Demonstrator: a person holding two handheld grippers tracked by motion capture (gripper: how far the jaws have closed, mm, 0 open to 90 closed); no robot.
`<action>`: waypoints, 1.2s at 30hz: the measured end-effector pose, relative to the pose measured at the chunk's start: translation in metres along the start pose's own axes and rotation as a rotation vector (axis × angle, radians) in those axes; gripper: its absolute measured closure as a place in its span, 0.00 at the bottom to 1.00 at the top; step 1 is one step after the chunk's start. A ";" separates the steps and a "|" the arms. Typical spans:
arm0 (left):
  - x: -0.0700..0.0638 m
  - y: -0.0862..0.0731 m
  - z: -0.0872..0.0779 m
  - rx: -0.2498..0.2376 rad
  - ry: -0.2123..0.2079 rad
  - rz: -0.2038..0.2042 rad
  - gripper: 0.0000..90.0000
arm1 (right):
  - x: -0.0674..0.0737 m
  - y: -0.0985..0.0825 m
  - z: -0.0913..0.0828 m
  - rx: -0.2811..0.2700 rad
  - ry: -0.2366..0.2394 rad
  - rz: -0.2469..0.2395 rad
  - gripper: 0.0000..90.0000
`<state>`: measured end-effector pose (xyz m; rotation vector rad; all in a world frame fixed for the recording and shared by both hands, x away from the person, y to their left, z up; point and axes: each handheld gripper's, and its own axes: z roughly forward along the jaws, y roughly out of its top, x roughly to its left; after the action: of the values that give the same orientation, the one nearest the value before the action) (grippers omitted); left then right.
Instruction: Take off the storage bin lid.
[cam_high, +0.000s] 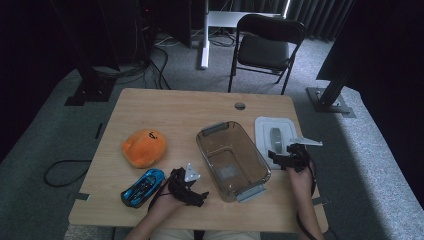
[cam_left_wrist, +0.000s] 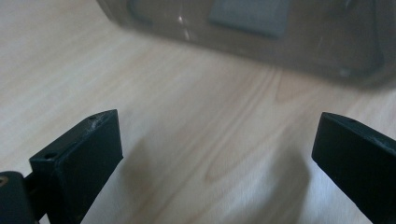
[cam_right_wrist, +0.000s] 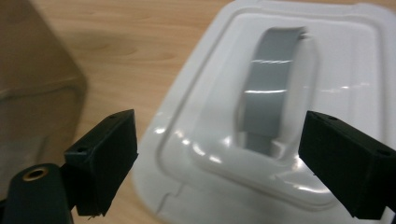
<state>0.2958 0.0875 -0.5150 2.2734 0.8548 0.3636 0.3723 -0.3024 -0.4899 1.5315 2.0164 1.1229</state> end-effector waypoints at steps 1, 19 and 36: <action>0.000 0.003 0.000 -0.007 0.007 0.002 0.03 | 0.002 -0.001 0.000 -0.001 0.016 -0.005 0.13; 0.004 0.032 0.005 0.018 0.073 0.027 0.03 | 0.037 -0.028 0.002 0.036 0.131 -0.074 0.15; 0.021 0.035 -0.007 0.020 0.152 0.010 0.03 | 0.060 -0.048 -0.009 0.087 0.214 -0.115 0.15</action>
<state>0.3247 0.0857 -0.4858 2.2913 0.9265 0.5406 0.3154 -0.2550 -0.5112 1.3644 2.2908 1.2114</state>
